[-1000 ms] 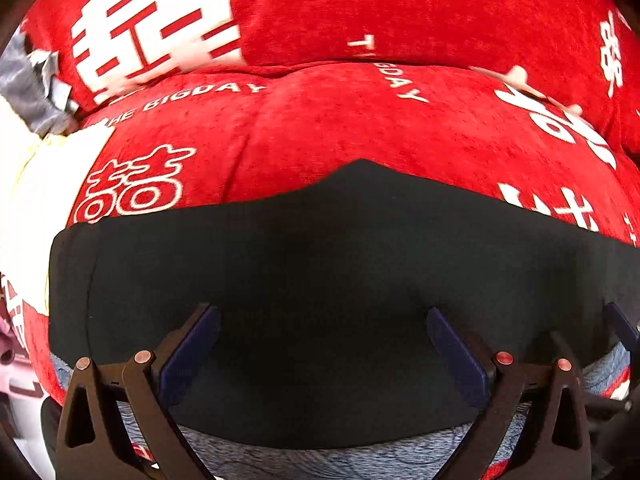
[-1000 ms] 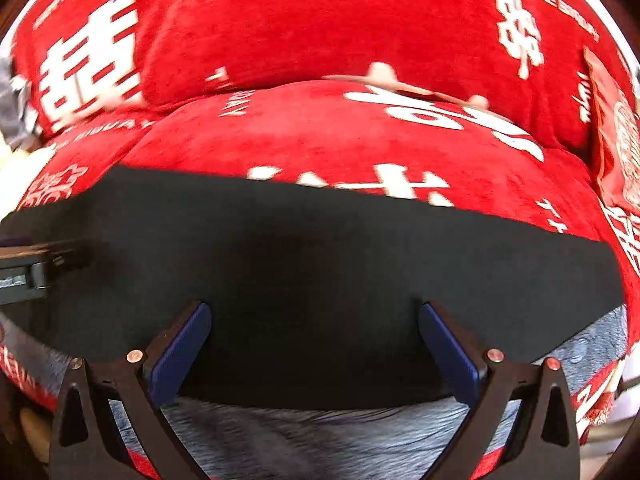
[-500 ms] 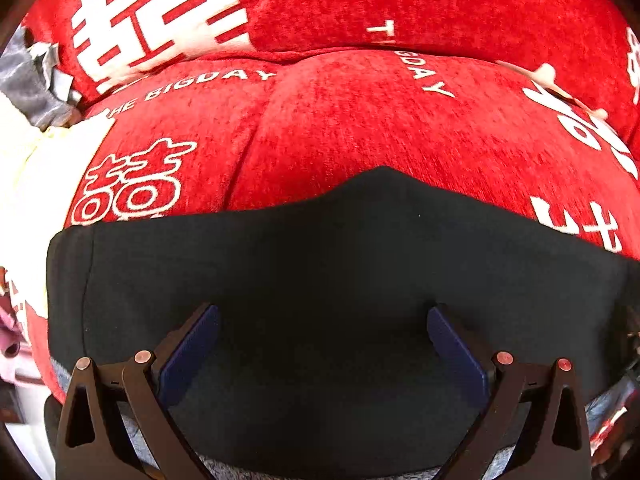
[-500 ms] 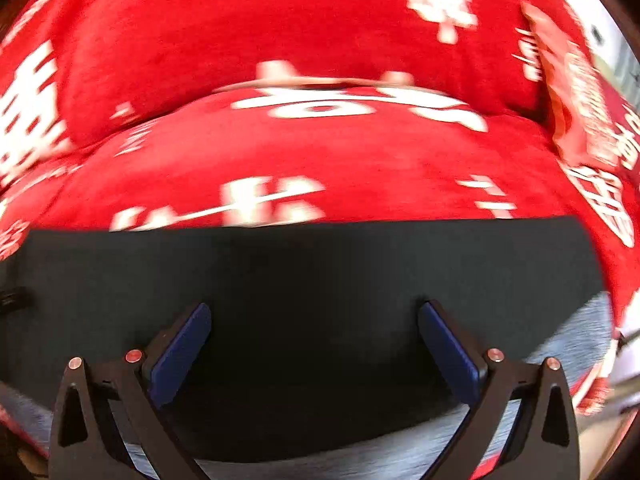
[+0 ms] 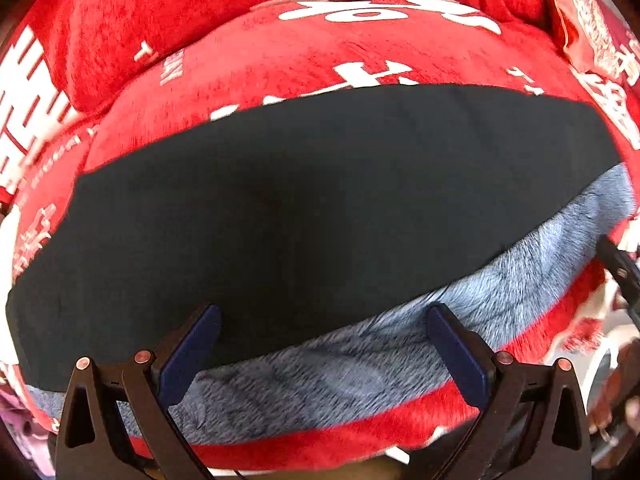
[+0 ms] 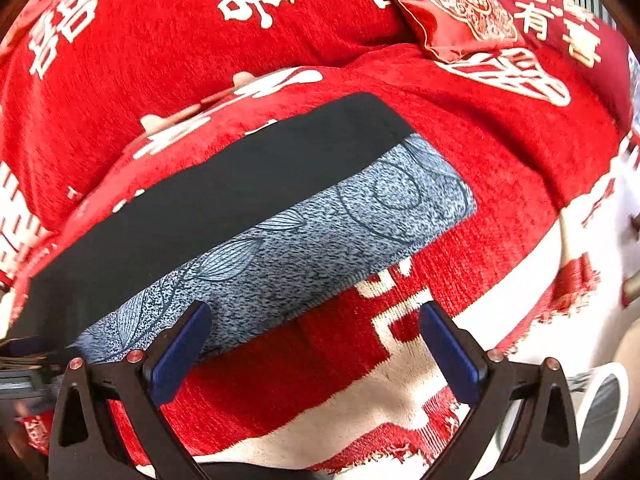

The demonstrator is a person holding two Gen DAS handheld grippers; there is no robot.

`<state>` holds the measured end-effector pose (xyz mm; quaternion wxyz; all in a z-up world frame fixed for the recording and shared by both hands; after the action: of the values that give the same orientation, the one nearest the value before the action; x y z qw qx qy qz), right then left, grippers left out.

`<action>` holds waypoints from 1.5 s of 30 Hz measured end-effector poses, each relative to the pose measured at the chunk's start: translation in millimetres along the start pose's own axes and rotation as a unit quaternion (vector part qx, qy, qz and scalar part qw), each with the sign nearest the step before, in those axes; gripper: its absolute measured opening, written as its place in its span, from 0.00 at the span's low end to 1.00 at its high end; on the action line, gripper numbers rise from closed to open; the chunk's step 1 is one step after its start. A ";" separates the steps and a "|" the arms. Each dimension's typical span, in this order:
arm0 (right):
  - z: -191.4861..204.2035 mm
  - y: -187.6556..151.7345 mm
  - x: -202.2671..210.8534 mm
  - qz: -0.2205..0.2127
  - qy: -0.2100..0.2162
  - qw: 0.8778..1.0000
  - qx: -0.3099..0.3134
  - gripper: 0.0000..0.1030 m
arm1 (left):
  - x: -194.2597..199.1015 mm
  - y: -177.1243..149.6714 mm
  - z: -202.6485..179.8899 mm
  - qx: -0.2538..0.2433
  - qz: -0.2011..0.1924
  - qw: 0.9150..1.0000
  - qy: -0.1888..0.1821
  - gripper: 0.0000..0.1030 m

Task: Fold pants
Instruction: 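Grasp the grey patterned end with the right gripper and lift it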

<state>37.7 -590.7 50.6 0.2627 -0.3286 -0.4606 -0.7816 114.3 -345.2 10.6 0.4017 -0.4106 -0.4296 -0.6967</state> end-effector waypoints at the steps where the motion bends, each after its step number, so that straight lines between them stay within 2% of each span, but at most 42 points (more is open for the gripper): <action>1: -1.3 0.2 -1.3 -0.005 0.017 1.000 -0.001 1.00 | 1.3 3.5 -2.6 0.003 0.001 1.000 -0.001 1.00; 5: -1.6 3.8 -12.5 -0.016 0.074 0.997 -0.008 1.00 | 4.2 21.1 -5.1 0.028 0.003 1.000 0.000 1.00; 6: -0.5 5.1 -15.5 -0.020 0.076 0.997 -0.005 1.00 | 2.5 26.5 -8.5 0.030 0.006 1.000 0.001 1.00; 9: 6.0 12.3 -20.4 -0.032 0.072 0.997 0.022 1.00 | 0.0 33.7 -17.8 0.040 0.005 0.999 0.000 1.00; 17: 9.2 40.3 -40.1 -0.054 0.070 0.995 0.038 1.00 | -3.4 50.1 -23.6 0.049 -0.006 0.999 0.004 1.00; 26: 16.4 59.8 -55.6 -0.056 0.058 0.995 0.060 0.98 | -5.5 56.7 -26.2 0.062 -0.017 0.998 0.004 1.00; 29: 17.5 62.5 -56.0 -0.050 0.047 0.995 0.070 0.84 | -6.0 56.7 -25.5 0.062 -0.021 0.998 0.001 1.00; 32: 14.1 63.4 -52.6 -0.046 0.043 0.996 0.069 0.62 | -5.8 56.1 -25.5 0.064 -0.026 0.998 0.002 1.00; 34: 13.5 65.6 -49.5 -0.040 0.049 0.996 0.070 0.40 | -5.8 56.3 -25.9 0.065 -0.027 0.998 0.003 1.00; 36: 17.2 69.5 -45.0 -0.039 0.044 0.995 0.079 0.30 | -5.9 56.5 -25.7 0.065 -0.027 0.997 0.002 1.00; 40: 34.2 75.3 -35.3 -0.041 0.030 0.992 0.114 0.21 | -5.9 57.0 -26.3 0.062 -0.027 0.998 0.001 1.00; 45: 67.0 81.8 -11.8 -0.062 0.014 0.985 0.158 0.18 | -3.7 57.7 -22.4 0.058 -0.012 0.998 -0.018 1.00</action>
<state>121.9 -565.4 110.5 0.2688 -0.2425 -0.5939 -0.7185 163.1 -383.0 16.1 0.4087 -0.3939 -0.4812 -0.6681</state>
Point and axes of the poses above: each gripper's, at about its wrist camera, not at the fingertips, and x roughly against the way its jaws point, z to its left, y to its top, the point moved 5 cm from there along -x, roughly the way its jaws point, and after that the axes turned 15 degrees about y, right-handed, at the moved point
